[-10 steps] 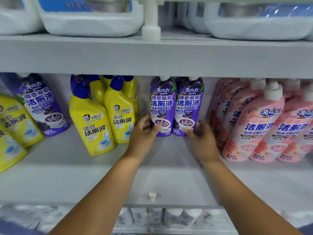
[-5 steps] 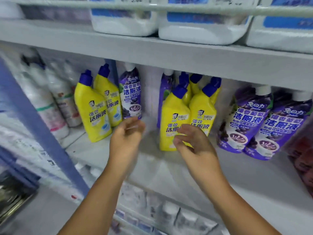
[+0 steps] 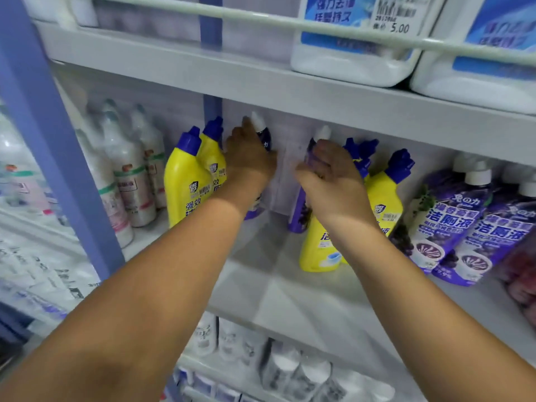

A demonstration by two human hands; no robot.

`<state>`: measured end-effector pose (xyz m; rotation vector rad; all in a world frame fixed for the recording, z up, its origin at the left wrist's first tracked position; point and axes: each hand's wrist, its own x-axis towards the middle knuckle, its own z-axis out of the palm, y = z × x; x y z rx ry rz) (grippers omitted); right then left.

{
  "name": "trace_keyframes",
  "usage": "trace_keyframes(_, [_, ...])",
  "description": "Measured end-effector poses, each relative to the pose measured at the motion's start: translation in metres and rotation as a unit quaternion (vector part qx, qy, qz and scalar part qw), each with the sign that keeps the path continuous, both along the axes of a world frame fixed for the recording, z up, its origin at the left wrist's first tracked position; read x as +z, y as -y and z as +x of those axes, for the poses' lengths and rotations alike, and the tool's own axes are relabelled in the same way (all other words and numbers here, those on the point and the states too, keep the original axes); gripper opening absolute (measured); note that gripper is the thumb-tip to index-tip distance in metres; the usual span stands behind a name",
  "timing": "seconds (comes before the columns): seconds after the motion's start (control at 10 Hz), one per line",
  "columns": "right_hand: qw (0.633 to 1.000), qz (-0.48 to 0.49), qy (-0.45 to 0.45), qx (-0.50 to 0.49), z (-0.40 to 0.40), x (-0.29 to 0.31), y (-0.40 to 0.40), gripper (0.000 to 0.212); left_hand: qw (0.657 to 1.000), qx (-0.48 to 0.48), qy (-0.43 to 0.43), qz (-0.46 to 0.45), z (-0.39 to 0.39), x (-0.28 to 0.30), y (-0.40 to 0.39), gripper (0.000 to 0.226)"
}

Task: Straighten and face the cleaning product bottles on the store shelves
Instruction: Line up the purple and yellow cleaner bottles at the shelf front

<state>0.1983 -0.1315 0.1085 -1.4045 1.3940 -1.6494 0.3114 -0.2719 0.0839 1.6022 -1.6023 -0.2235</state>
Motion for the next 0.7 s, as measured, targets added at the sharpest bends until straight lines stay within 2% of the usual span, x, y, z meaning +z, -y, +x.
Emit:
trace_keyframes(0.1, [0.998, -0.004, -0.033, -0.052, 0.011, 0.008, 0.025, 0.027, 0.998, -0.025, 0.048, 0.032, -0.001, 0.001, 0.000, 0.055])
trace_keyframes(0.2, [0.992, 0.026, -0.040, -0.117, 0.015, 0.013, 0.058, 0.034, 0.992, -0.108, -0.031, 0.059, -0.004, -0.011, -0.015, 0.040])
trace_keyframes(0.3, [0.985, 0.077, -0.041, -0.150, 0.012, 0.014, 0.083, 0.029, 0.990, -0.112, -0.090, -0.003, 0.005, -0.024, -0.039, 0.033])
trace_keyframes(0.4, [0.973, 0.147, -0.024, -0.174, 0.008, 0.006, 0.103, 0.060, 0.988, -0.099, -0.117, -0.021, 0.025, -0.024, -0.072, 0.033])
trace_keyframes(0.5, [0.944, 0.192, -0.195, -0.183, 0.010, -0.013, 0.130, 0.024, 0.982, -0.117, -0.142, -0.033, 0.047, -0.021, -0.111, 0.033])
trace_keyframes(0.6, [0.936, 0.170, -0.202, -0.232, 0.010, -0.015, 0.139, 0.037, 0.980, -0.132, -0.149, -0.029, 0.065, -0.022, -0.138, 0.047])
trace_keyframes(0.7, [0.914, 0.134, -0.286, -0.255, 0.022, -0.014, 0.135, 0.037, 0.975, -0.140, -0.175, -0.003, 0.082, -0.022, -0.151, 0.055])
